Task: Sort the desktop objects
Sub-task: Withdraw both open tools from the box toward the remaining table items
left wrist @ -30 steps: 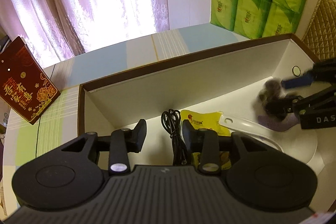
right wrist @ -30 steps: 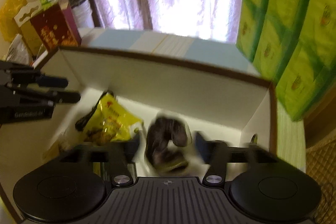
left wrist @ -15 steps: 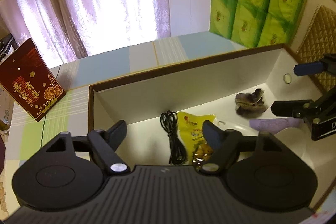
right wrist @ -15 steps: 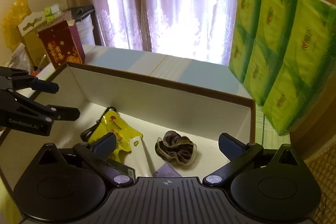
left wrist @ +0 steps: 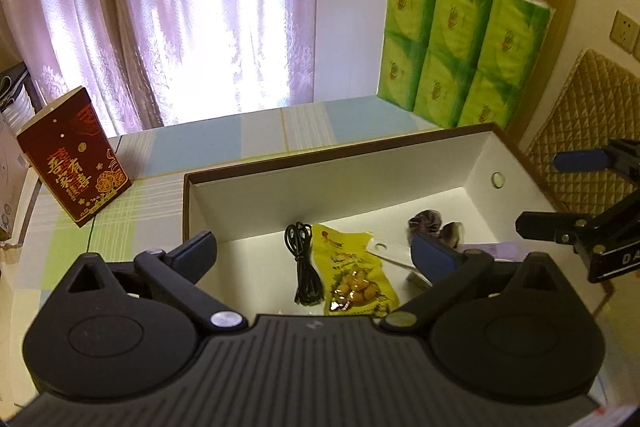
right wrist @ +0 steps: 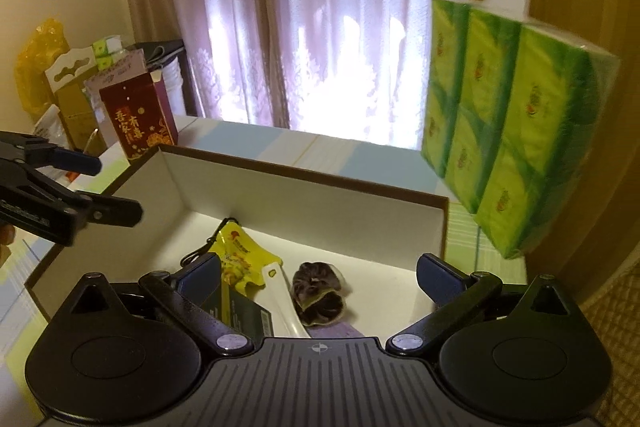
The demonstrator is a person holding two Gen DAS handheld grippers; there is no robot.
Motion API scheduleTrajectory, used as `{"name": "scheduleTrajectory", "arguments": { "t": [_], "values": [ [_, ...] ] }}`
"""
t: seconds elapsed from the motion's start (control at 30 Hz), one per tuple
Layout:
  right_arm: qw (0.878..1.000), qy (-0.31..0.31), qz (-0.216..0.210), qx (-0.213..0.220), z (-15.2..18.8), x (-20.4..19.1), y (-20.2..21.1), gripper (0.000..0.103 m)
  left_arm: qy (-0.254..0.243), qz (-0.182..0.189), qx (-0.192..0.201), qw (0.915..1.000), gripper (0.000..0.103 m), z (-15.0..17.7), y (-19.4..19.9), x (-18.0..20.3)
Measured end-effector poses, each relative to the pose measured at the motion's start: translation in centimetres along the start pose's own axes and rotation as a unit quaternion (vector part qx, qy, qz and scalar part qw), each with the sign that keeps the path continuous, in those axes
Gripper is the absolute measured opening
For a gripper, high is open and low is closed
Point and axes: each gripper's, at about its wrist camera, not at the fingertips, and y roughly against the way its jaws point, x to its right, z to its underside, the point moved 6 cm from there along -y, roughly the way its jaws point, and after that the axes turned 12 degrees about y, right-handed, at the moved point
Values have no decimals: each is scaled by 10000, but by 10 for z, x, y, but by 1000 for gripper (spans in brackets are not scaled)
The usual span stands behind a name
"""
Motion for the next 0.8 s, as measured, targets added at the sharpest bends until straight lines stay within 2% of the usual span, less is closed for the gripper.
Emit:
{"name": "scheduleTrajectory", "arguments": {
  "t": [0.23,0.33,0.57,0.8],
  "values": [
    [9983,-15,547,177,-2,-8,31,101,264,-131,213,9993,102,0,37,-4],
    [9969,192,714,281,-2,-18,45,101,379,-217,295,9986,102,2,55,-7],
    [9958,246,765,436,2,-36,73,101,319,-437,576,9969,102,9,101,-6],
    [9967,118,656,456,7,-56,96,101,282,-570,650,9959,102,28,133,3]
  ]
}}
